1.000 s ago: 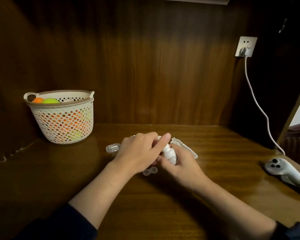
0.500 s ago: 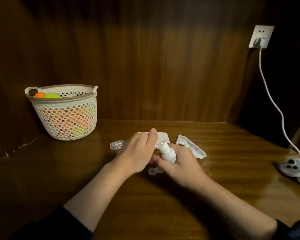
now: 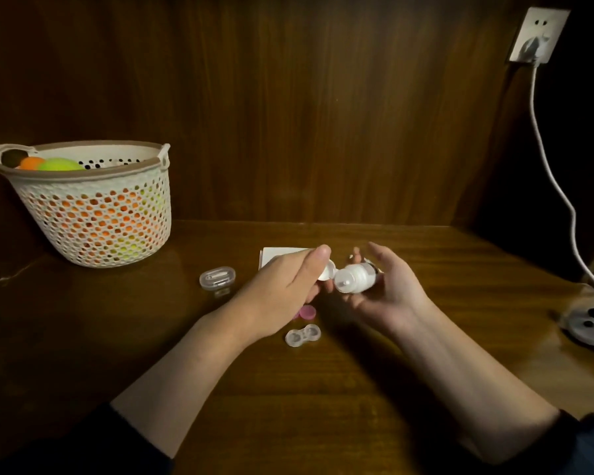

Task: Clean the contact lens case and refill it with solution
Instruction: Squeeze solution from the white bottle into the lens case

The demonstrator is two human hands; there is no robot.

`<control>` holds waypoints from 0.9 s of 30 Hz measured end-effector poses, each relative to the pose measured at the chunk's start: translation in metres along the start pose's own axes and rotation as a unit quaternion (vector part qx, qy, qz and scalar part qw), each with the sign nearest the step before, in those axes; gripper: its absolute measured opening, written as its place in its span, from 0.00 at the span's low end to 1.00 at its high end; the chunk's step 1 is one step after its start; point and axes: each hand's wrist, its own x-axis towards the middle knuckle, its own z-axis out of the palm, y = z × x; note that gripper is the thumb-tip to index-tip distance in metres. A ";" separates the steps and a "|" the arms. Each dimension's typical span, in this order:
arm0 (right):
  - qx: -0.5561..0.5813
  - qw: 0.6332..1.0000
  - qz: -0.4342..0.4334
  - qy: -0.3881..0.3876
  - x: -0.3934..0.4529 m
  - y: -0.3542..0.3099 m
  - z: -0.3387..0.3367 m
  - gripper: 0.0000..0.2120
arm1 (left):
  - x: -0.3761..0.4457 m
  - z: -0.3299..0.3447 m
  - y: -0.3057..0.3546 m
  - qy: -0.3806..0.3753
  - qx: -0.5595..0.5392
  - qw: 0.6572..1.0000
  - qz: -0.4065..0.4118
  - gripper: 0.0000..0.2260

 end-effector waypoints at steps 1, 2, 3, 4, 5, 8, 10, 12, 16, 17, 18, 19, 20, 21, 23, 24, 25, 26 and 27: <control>0.045 0.999 -0.002 0.020 0.006 0.002 0.003 0.20 | 0.001 0.001 -0.003 -0.001 0.012 1.000 0.008 0.26; 0.087 0.996 0.003 0.026 0.011 0.003 0.005 0.18 | 0.002 0.001 -0.007 0.002 0.021 1.000 0.017 0.24; 0.124 0.992 0.012 0.021 0.014 0.005 0.007 0.16 | 0.003 0.000 -0.012 0.006 0.030 0.999 0.025 0.22; 0.150 0.988 0.021 0.012 0.017 0.006 0.008 0.13 | 0.003 -0.001 -0.015 0.008 0.041 0.999 0.030 0.21; 0.167 0.986 0.028 0.003 0.020 0.007 0.009 0.10 | 0.003 -0.002 -0.019 0.010 0.053 0.998 0.033 0.21; 0.172 0.985 0.029 -0.017 0.032 0.011 0.010 0.11 | 0.000 -0.007 -0.028 0.014 0.066 0.997 0.034 0.23; 0.149 0.989 0.019 -0.014 0.040 0.014 0.010 0.11 | -0.001 -0.010 -0.035 0.015 0.068 0.997 0.029 0.23; 0.133 0.991 -0.001 -0.009 0.047 0.016 0.009 0.10 | 0.000 -0.012 -0.041 0.015 0.066 0.997 0.021 0.22; 0.110 0.993 -0.033 -0.014 0.057 0.019 0.002 0.12 | 0.001 -0.010 -0.050 0.024 0.066 0.997 0.012 0.19; 0.103 0.994 -0.033 -0.020 0.059 0.020 0.001 0.13 | 0.001 -0.009 -0.052 0.028 0.063 0.998 0.014 0.16; 0.093 0.995 -0.032 -0.026 0.060 0.020 0.000 0.14 | 0.002 -0.009 -0.052 0.032 0.061 0.997 0.019 0.15; 0.083 0.996 -0.029 -0.029 0.060 0.020 -0.001 0.16 | 0.002 -0.009 -0.053 0.039 0.061 0.997 0.022 0.14; 0.072 0.997 -0.026 -0.030 0.061 0.020 -0.001 0.17 | 0.002 -0.009 -0.053 0.044 0.064 0.997 0.024 0.13; 0.061 0.997 -0.024 -0.030 0.062 0.020 -0.002 0.17 | 0.003 -0.009 -0.054 0.047 0.065 0.996 0.026 0.13; 0.041 0.998 -0.023 -0.029 0.063 0.021 -0.003 0.19 | 0.003 -0.009 -0.056 0.046 0.062 0.997 0.027 0.12; 0.032 0.999 -0.022 -0.029 0.065 0.022 -0.004 0.19 | 0.002 -0.008 -0.056 0.043 0.058 0.997 0.025 0.12; 0.023 0.999 -0.021 -0.030 0.066 0.022 -0.006 0.19 | 0.001 -0.007 -0.057 0.041 0.053 0.997 0.024 0.11; 0.014 0.999 -0.020 -0.034 0.067 0.023 -0.007 0.19 | 0.000 -0.007 -0.058 0.038 0.050 0.998 0.022 0.11; 0.005 0.999 -0.020 -0.038 0.068 0.023 -0.008 0.19 | -0.001 -0.006 -0.058 0.037 0.051 0.998 0.020 0.11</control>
